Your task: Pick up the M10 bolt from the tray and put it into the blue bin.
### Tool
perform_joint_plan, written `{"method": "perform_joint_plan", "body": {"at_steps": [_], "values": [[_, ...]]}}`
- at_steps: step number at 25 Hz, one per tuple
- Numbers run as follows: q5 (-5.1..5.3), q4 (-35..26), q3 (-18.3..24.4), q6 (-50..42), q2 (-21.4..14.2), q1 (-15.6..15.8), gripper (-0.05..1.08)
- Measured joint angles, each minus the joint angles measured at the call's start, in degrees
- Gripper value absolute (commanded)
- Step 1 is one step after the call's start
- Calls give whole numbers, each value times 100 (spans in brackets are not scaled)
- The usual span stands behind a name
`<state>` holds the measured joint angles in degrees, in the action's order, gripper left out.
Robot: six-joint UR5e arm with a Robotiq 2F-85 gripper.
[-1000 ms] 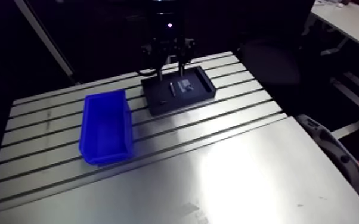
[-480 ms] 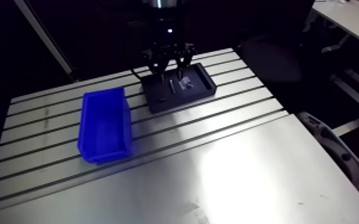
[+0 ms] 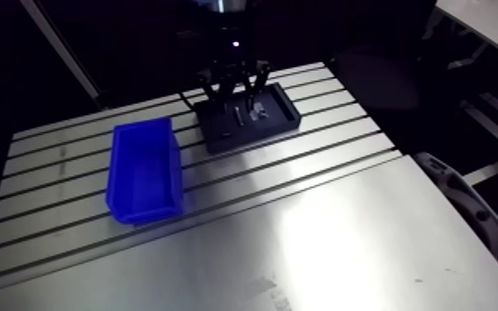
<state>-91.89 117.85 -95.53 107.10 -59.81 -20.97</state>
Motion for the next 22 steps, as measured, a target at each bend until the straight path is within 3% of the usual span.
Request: {"method": "perform_joint_plan", "body": {"at_steps": [22], "values": [[-9, 124, -53, 40, 127, 11, 57]]}}
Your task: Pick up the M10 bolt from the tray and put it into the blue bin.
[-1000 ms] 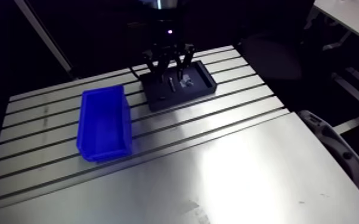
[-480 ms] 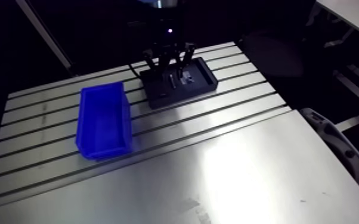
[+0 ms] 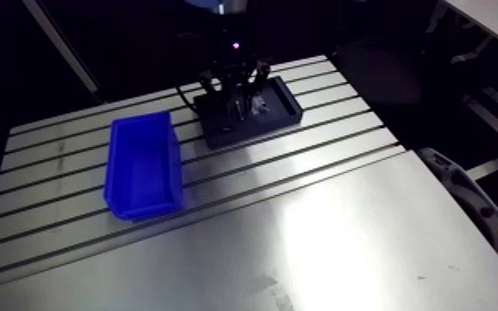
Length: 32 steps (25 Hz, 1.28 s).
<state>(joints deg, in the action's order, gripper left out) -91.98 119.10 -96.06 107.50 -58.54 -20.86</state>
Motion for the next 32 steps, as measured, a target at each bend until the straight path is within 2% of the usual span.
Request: {"method": "perform_joint_plan", "body": {"at_steps": [32], "values": [[9, 154, -78, 140, 6, -7, 67]]}}
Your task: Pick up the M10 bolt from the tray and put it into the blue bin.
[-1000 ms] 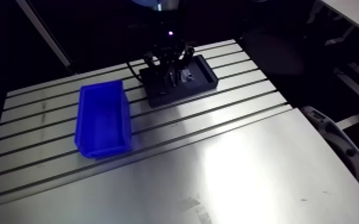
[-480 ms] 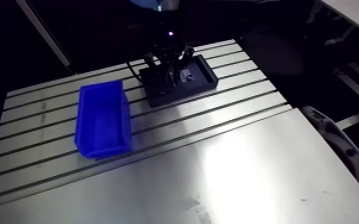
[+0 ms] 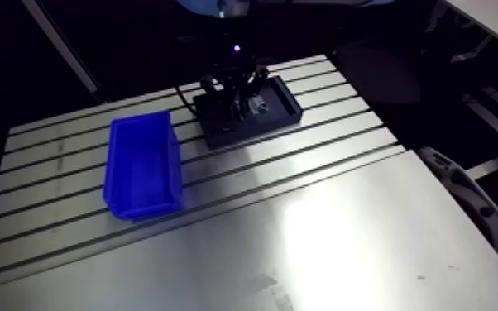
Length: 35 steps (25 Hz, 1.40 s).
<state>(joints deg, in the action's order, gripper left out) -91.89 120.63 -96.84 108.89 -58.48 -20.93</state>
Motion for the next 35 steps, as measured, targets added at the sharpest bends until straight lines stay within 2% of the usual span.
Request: {"method": "perform_joint_plan", "body": {"at_steps": [35], "values": [[0, 74, -1, 14, 19, -8, 75]]}}
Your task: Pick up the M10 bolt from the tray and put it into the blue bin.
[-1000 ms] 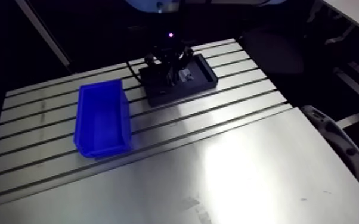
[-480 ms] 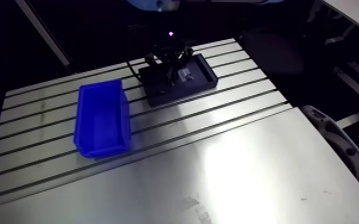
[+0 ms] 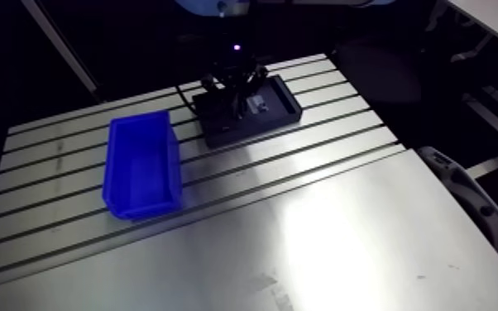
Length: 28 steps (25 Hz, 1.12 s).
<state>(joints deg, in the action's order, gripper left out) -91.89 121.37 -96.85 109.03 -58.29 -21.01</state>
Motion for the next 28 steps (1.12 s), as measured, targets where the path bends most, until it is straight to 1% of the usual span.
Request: {"method": "perform_joint_plan", "body": {"at_steps": [11, 21, 23, 28], "values": [[0, 62, -25, 0, 1, 0, 79], [-3, 116, -41, 6, -16, -11, 89], [-9, 121, -40, 11, -38, -14, 92], [-25, 106, -33, 16, -139, -29, 94]]}}
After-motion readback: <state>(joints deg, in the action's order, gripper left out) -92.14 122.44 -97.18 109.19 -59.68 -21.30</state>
